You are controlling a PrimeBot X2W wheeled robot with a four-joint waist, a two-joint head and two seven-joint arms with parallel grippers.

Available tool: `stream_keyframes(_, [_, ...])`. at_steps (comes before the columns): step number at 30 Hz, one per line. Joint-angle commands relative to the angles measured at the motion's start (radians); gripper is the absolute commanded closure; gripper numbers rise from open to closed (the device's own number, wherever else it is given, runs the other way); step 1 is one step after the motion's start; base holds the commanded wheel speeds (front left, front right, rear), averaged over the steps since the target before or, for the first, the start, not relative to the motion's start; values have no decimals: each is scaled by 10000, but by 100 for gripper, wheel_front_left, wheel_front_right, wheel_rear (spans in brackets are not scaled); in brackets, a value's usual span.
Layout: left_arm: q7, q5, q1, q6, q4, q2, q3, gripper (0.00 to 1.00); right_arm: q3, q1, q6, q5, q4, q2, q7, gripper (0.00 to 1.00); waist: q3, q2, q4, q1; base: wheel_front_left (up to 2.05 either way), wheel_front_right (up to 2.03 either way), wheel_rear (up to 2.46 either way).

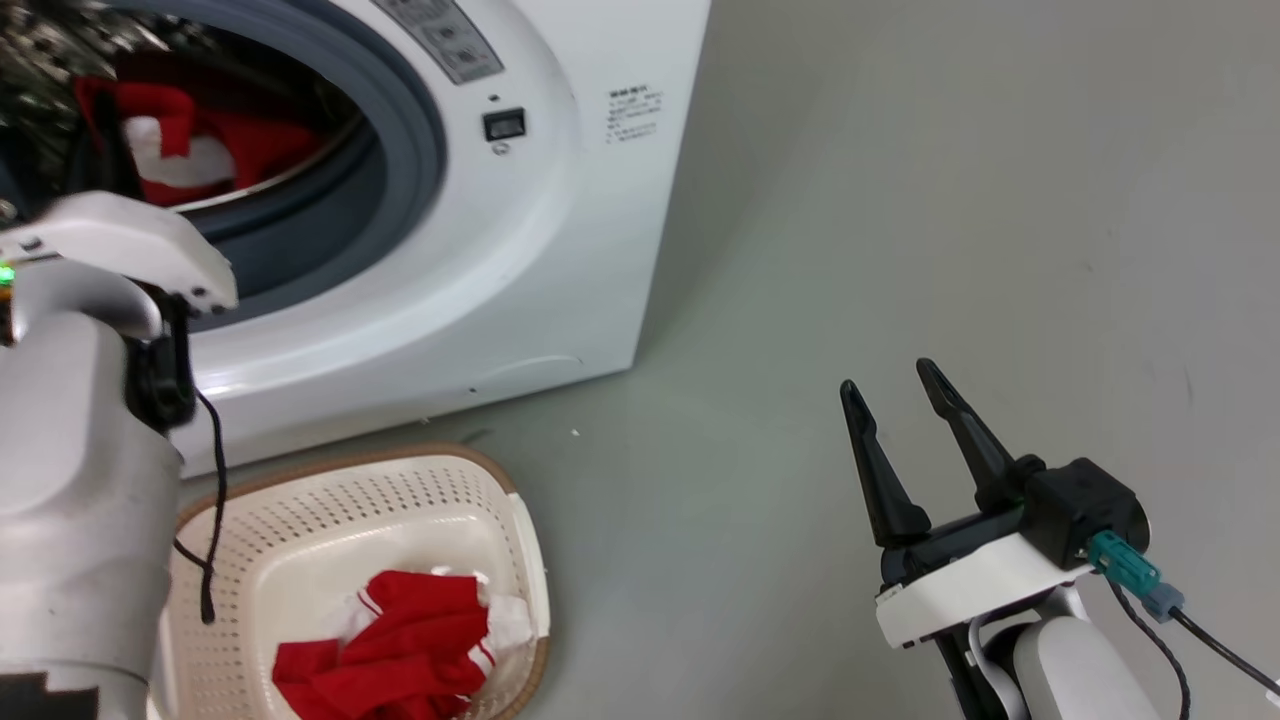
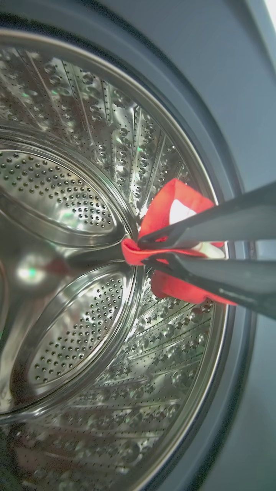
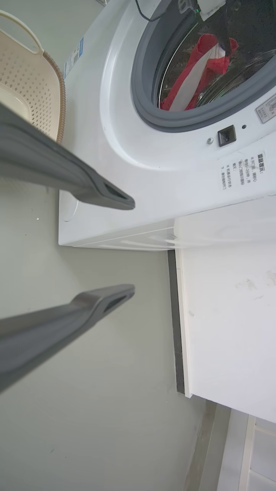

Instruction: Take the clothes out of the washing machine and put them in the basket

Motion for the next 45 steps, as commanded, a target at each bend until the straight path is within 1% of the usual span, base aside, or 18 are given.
stream_keyframes(1, [-102, -39, 359, -61, -144, -125, -76, 100, -70, 193, -7, -77, -62, -7, 77, 0, -659, -1, 480, 1, 0, 0, 0])
stream_keyframes(6, [-129, -124, 1156, -136, -713, -283, -170, 100, -241, 583, -7, -188, -250, -9, 340, 0, -1353, -1, 825, 1, 0, 0, 0])
stream_keyframes(10, [8, -254, 1884, -56, -1495, -326, -200, 100, -377, 898, -7, -239, -441, -6, 518, 0, -1758, -1, 1126, 1, 0, 0, 0])
stream_keyframes(15, [258, -287, 2887, 150, -3008, -279, -292, 100, -556, 1216, -7, -348, -690, -6, 743, 0, -2171, -1, 1507, 1, 0, 0, 0])
stream_keyframes(16, [258, -287, 2887, 150, -3008, -279, -292, 100, -556, 1216, -7, -348, -690, -6, 743, 0, -2171, -1, 1507, 1, 0, 0, 0])
stream_keyframes(20, [539, -214, 3814, 459, -4539, -178, -342, 100, -675, 1426, -7, -451, -912, -4, 895, 0, -2331, -1, 1778, 1, 0, 0, 0])
stream_keyframes(25, [804, -111, 5102, 959, -6506, -128, -386, 100, -664, 1613, -7, -552, -1096, -6, 1080, 0, -2500, -1, 2070, 1, 0, 0, 0])
stream_keyframes(30, [1187, -49, 6517, 1577, -8263, -146, -400, 100, -682, 1778, -7, -644, -1260, -4, 1238, 0, -2652, -1, 2330, 1, 0, 0, 0])
stream_keyframes(34, [1542, -71, 7594, 2058, -9333, -230, -407, 100, -735, 1885, -7, -710, -1387, -6, 1328, 0, -2681, -1, 2511, 1, 0, 0, 0])
stream_keyframes(37, [1745, -207, 8326, 2333, -9602, -363, -449, 100, -745, 1918, -7, -729, -1469, -6, 1389, 0, -2639, -1, 2624, 1, 0, 0, 0])
stream_keyframes(40, [1780, -440, 8827, 2416, -9296, -615, -544, 100, -704, 1818, -7, -739, -1552, -6, 1416, 0, -2525, -1, 2663, 1, 0, 0, 0])
stream_keyframes(43, [1608, -792, 9099, 2277, -8422, -904, -588, 100, -611, 1634, -7, -734, -1608, -6, 1434, 0, -2324, -1, 2595, 1, 0, 0, 0])
stream_keyframes(45, [1350, -1066, 9099, 2079, -7608, -1128, -569, 100, -595, 1541, -7, -742, -1637, -7, 1424, 0, -2172, -1, 2513, 1, 0, 0, 0])
